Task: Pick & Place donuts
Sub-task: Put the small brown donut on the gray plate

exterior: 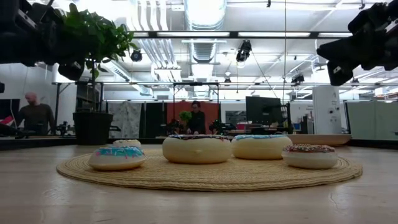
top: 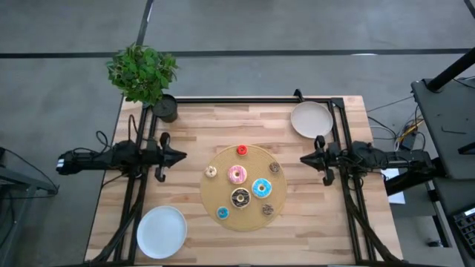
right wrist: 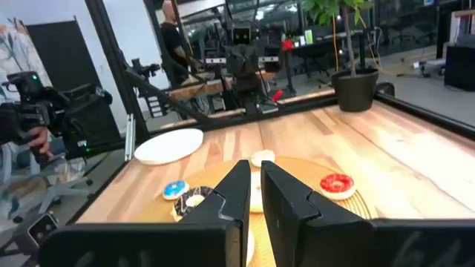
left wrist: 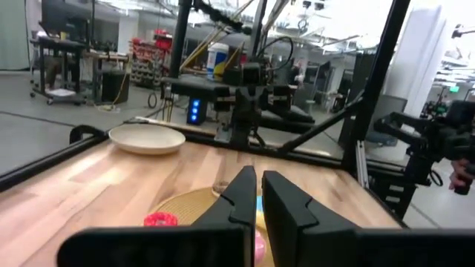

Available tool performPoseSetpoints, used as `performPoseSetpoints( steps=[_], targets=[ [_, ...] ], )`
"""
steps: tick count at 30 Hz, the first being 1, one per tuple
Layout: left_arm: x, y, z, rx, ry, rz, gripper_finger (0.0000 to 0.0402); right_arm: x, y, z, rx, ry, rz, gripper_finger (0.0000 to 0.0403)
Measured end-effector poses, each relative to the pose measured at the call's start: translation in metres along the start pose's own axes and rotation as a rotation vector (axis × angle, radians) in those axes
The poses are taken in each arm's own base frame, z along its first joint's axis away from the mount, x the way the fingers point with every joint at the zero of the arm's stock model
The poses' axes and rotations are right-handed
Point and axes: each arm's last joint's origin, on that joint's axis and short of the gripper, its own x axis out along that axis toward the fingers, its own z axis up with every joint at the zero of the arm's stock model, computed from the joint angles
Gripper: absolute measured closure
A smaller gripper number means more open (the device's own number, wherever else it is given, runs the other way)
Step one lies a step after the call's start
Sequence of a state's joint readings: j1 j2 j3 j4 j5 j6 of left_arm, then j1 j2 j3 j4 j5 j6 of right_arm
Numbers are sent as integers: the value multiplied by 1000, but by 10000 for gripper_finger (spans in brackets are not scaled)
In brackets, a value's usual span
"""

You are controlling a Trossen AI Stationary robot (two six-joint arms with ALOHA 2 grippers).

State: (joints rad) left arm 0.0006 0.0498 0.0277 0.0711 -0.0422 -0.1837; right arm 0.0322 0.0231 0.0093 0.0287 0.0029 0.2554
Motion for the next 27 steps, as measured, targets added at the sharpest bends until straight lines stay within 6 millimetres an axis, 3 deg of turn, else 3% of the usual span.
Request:
performPoseSetpoints(
  steps=[27],
  targets=[
    [0,2,-12,7,96,14,401,0,-1,-2,0,22,-4,374]
  ],
)
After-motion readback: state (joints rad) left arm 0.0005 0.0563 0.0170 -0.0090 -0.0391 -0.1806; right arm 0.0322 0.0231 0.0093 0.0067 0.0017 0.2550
